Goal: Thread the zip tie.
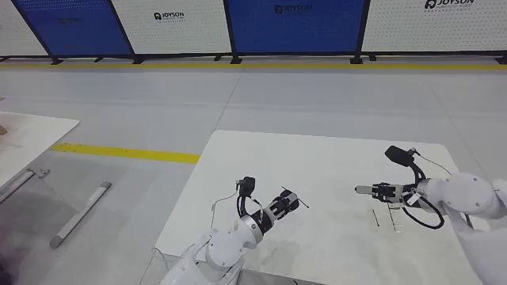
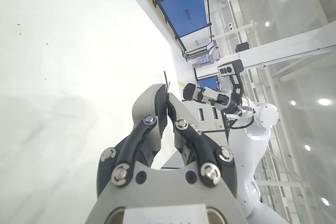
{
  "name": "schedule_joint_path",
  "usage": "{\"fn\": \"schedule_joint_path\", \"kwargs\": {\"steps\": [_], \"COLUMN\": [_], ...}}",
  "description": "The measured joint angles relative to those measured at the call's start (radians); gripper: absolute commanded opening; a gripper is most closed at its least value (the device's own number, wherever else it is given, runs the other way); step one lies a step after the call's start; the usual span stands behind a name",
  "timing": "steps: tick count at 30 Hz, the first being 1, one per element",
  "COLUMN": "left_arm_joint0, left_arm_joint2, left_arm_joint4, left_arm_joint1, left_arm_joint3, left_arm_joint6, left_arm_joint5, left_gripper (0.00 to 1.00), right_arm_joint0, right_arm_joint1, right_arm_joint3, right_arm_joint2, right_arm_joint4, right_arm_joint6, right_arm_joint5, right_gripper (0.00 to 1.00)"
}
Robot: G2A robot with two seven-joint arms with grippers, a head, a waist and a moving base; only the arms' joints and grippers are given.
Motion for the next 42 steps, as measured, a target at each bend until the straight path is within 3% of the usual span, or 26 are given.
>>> {"fn": "schedule_joint_path", "kwargs": {"steps": [12, 16, 20, 24, 34, 39, 42], "left_arm_joint0": [0.0, 0.0, 0.0, 0.0, 0.0, 0.0, 0.0], "left_arm_joint2": [0.0, 0.0, 0.0, 0.0, 0.0, 0.0, 0.0], "left_arm_joint4": [0.0, 0.0, 0.0, 0.0, 0.0, 0.0, 0.0], "left_arm_joint1": [0.0, 0.0, 0.0, 0.0, 0.0, 0.0, 0.0], "left_arm_joint3": [0.0, 0.0, 0.0, 0.0, 0.0, 0.0, 0.0], "left_arm_joint6": [0.0, 0.0, 0.0, 0.0, 0.0, 0.0, 0.0], "left_arm_joint5": [0.0, 0.0, 0.0, 0.0, 0.0, 0.0, 0.0], "left_gripper": [0.0, 0.0, 0.0, 0.0, 0.0, 0.0, 0.0], "right_arm_joint0": [-0.008, 0.003, 0.026, 0.085, 0.083, 0.086, 0.124], "right_arm_joint1": [0.002, 0.013, 0.025, 0.033, 0.034, 0.04, 0.044], "right_arm_joint3": [0.008, 0.032, 0.048, 0.106, 0.107, 0.1, 0.122], "right_arm_joint2": [0.002, 0.036, 0.05, -0.05, -0.053, -0.096, -0.158], "right_arm_joint4": [-0.019, 0.0, -0.032, -0.109, -0.106, -0.137, -0.148], "right_arm_joint6": [-0.013, 0.023, 0.096, 0.11, 0.107, 0.109, 0.11], "right_arm_joint5": [-0.012, -0.058, -0.062, -0.06, -0.059, -0.155, -0.15], "right_gripper": [1.0, 1.0, 1.0, 1.0, 1.0, 1.0, 1.0]}}
